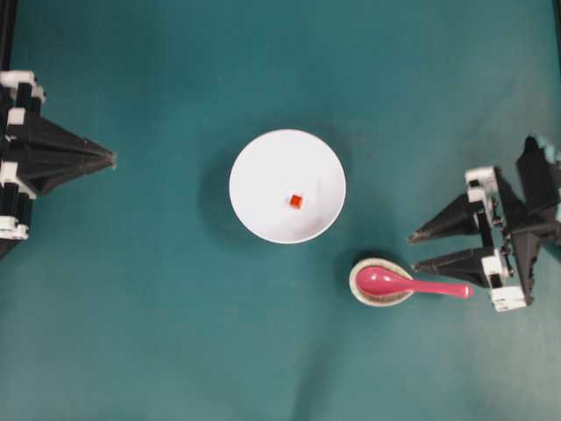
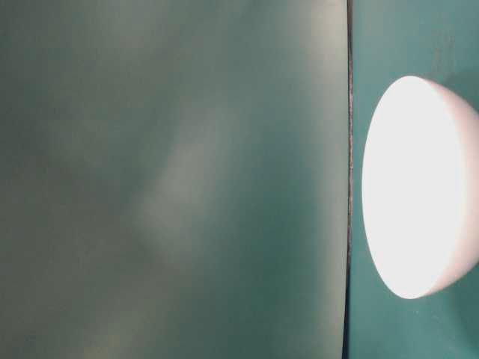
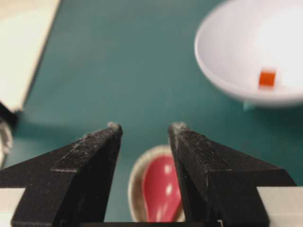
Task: Grip the spoon and scoop the red block from the bowl with right arm.
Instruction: 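Move the right gripper to the pink spoon handle in the dish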
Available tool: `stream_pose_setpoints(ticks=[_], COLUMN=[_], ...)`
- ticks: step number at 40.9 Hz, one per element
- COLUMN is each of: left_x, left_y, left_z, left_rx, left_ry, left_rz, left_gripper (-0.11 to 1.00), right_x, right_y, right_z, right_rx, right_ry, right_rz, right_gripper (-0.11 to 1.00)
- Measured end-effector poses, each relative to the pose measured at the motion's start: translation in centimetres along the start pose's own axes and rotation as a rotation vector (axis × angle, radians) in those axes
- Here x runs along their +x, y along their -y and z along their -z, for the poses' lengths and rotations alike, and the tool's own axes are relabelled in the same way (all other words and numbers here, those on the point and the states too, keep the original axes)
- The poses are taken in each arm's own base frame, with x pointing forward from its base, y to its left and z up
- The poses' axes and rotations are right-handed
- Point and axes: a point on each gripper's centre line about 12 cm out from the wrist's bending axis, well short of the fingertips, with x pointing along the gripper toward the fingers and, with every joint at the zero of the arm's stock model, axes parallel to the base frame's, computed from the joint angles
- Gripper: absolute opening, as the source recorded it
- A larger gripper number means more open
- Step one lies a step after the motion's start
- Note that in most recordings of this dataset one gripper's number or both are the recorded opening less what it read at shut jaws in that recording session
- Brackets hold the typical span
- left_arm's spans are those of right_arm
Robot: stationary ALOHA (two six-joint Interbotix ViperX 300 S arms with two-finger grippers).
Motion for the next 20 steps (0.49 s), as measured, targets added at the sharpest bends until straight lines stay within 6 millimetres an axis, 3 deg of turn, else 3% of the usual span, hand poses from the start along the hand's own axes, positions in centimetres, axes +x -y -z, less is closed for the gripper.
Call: stream_pose_setpoints(ticks=[8, 20], left_x=[0.0, 0.0], left_y=[0.0, 0.0], left_z=[0.0, 0.0], left_rx=[-0.002, -0.003], left_ry=[0.0, 0.0], left_rz=[0.0, 0.0], left_gripper=[0.0, 0.0], right_x=[-0.3, -1.7], right_y=[0.6, 0.1], right_z=[3.3, 5.8], right_rx=[0.068, 0.134], right_ry=[-0.084, -0.149], right_rz=[0.066, 0.084], right_gripper=[0.52, 0.52])
